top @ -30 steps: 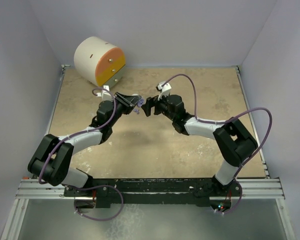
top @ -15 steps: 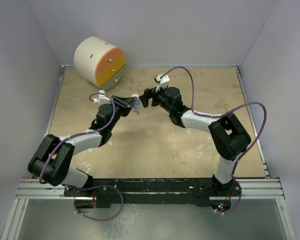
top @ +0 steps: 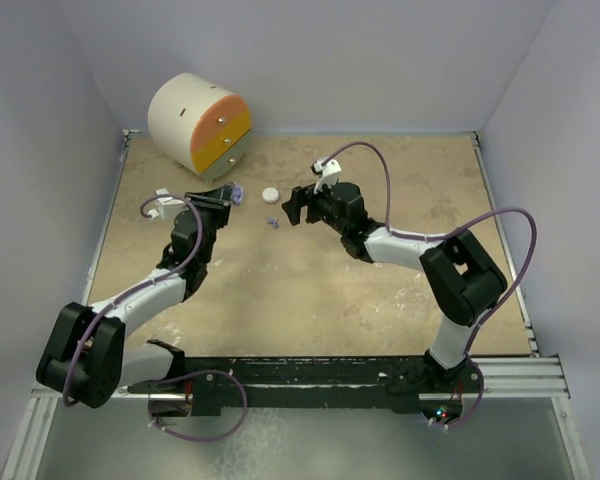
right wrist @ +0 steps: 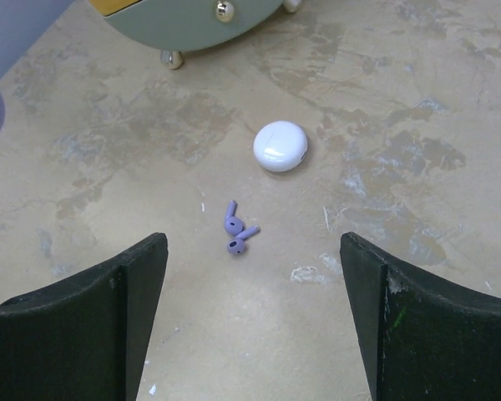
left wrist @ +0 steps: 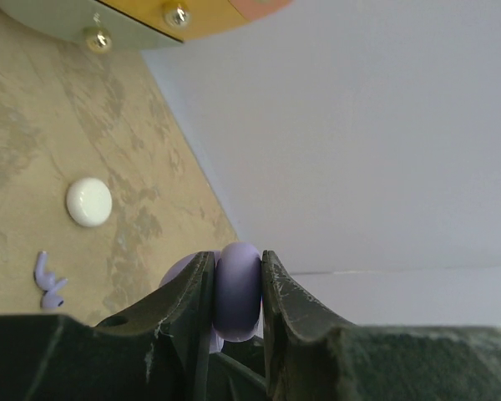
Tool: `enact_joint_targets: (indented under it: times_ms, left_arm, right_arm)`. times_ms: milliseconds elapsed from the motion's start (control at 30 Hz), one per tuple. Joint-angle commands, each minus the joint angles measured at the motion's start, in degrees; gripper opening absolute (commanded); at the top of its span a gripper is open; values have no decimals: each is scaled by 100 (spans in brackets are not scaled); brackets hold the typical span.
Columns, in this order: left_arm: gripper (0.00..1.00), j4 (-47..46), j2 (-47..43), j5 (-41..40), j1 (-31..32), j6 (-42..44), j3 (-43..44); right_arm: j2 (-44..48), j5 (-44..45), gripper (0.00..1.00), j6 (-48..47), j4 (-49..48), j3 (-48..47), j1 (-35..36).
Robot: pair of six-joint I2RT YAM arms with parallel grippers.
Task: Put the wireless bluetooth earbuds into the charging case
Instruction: Adjust the earbud at the center of the board.
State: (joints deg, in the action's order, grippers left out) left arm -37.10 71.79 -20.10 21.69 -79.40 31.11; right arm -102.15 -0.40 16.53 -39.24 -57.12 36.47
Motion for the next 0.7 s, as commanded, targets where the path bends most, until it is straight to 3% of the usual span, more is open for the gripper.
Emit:
enact_joint_targets:
  times_ms: [0, 167, 367, 667]
  left_arm:
    - [0, -64, -328, -306, -188, -259, -217]
    - [0, -785, -196, 312, -399, -723, -538]
    - [0, -1718, 127, 973, -516, -1291, -835]
    - [0, -2028, 330, 1411, -597, -1383, -764]
  right_arm:
    - [342, 65, 82, -54, -29, -51, 9]
    - [-112, 122, 70, -347, 700, -544, 13]
    - [-675, 38, 67, -360, 1327, -1148, 31]
    - [-1288, 141, 66, -390, 1674, -1615, 206]
